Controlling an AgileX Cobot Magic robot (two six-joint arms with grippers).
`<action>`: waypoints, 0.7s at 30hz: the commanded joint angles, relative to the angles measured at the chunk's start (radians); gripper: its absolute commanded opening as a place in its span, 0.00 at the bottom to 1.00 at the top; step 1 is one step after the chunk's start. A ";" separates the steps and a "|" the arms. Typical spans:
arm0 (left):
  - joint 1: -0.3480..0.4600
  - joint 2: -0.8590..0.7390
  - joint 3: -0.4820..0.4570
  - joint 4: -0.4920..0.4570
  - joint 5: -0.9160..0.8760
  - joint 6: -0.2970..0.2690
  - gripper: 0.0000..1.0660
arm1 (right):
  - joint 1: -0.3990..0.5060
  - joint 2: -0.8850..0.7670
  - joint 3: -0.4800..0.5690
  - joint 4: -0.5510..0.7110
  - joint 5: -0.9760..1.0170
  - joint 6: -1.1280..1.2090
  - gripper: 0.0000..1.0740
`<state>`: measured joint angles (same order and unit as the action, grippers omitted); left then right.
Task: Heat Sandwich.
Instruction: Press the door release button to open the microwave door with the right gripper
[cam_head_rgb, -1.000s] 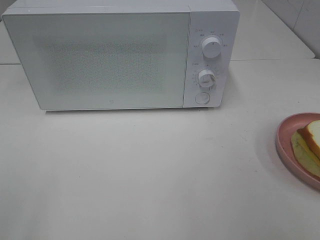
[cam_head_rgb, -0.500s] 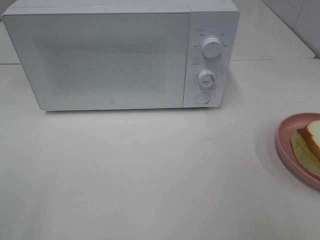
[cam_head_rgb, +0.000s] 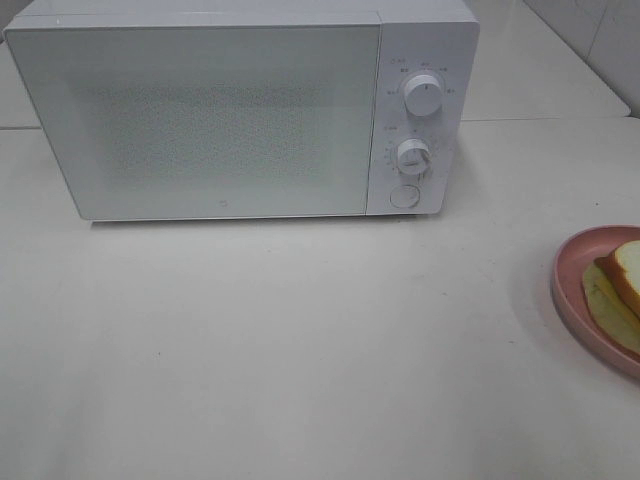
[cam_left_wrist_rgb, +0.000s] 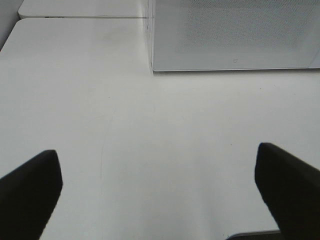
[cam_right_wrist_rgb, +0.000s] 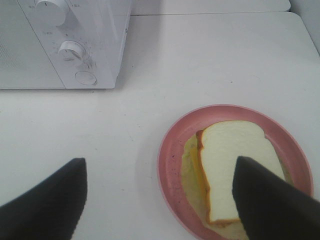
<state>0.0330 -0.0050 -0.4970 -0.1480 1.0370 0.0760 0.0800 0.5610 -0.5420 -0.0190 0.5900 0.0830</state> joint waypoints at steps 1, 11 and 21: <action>0.001 -0.026 0.005 0.000 -0.010 -0.002 0.95 | 0.003 0.058 -0.006 -0.002 -0.078 -0.008 0.71; 0.001 -0.026 0.005 0.000 -0.010 -0.002 0.95 | 0.003 0.273 -0.006 -0.002 -0.241 -0.008 0.71; 0.001 -0.026 0.005 0.000 -0.010 -0.002 0.95 | 0.003 0.428 -0.006 -0.002 -0.406 -0.008 0.71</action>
<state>0.0330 -0.0050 -0.4970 -0.1480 1.0370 0.0760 0.0800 0.9620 -0.5420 -0.0190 0.2400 0.0830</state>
